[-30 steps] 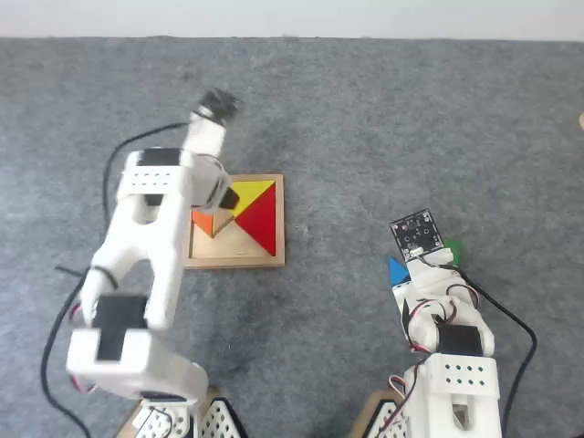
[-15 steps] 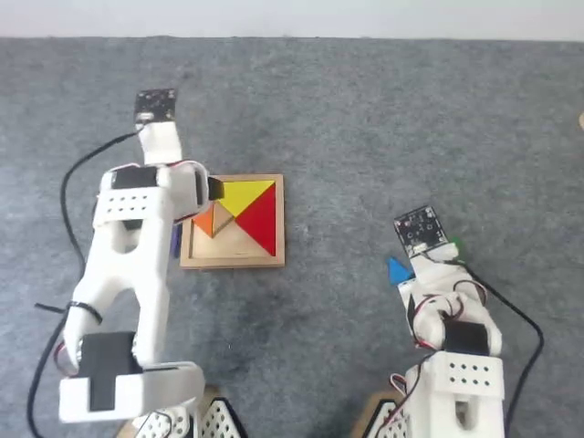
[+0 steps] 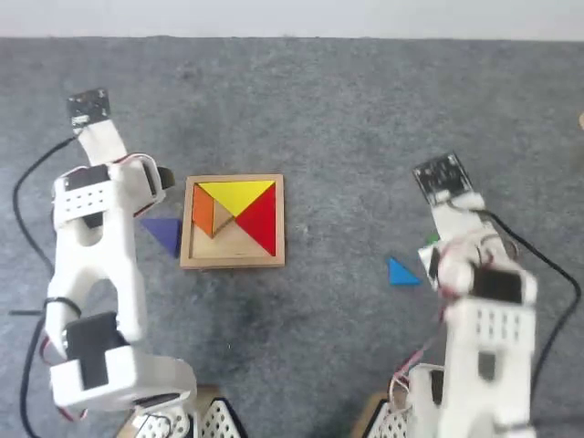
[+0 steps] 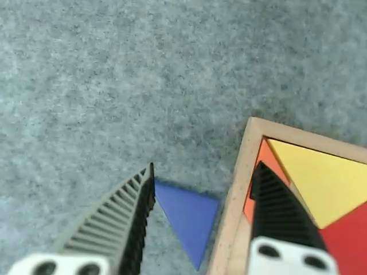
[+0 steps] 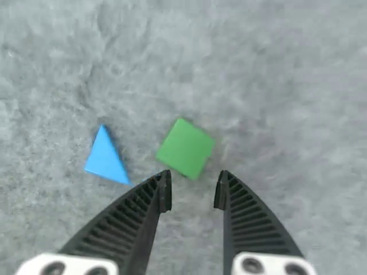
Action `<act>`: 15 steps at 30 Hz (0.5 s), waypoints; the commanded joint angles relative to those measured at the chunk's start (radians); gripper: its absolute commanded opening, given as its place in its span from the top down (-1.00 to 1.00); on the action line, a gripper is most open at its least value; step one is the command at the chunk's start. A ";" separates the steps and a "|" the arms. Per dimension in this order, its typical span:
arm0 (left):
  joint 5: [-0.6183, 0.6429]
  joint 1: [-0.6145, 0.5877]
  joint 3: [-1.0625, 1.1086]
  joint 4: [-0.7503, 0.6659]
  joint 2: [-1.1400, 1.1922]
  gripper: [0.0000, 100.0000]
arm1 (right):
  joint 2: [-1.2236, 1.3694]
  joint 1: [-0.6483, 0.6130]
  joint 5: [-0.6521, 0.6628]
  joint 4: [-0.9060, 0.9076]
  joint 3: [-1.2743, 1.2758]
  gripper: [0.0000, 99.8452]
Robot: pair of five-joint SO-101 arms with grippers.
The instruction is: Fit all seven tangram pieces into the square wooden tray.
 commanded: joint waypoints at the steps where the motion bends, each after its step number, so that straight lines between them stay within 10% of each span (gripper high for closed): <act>1: 0.012 0.006 -0.048 0.032 -0.008 0.47 | 0.311 0.004 -0.057 -0.081 -0.110 0.70; 15: 0.006 0.002 -0.064 0.029 -0.008 0.47 | 0.610 -0.076 -0.244 -0.097 -0.232 0.57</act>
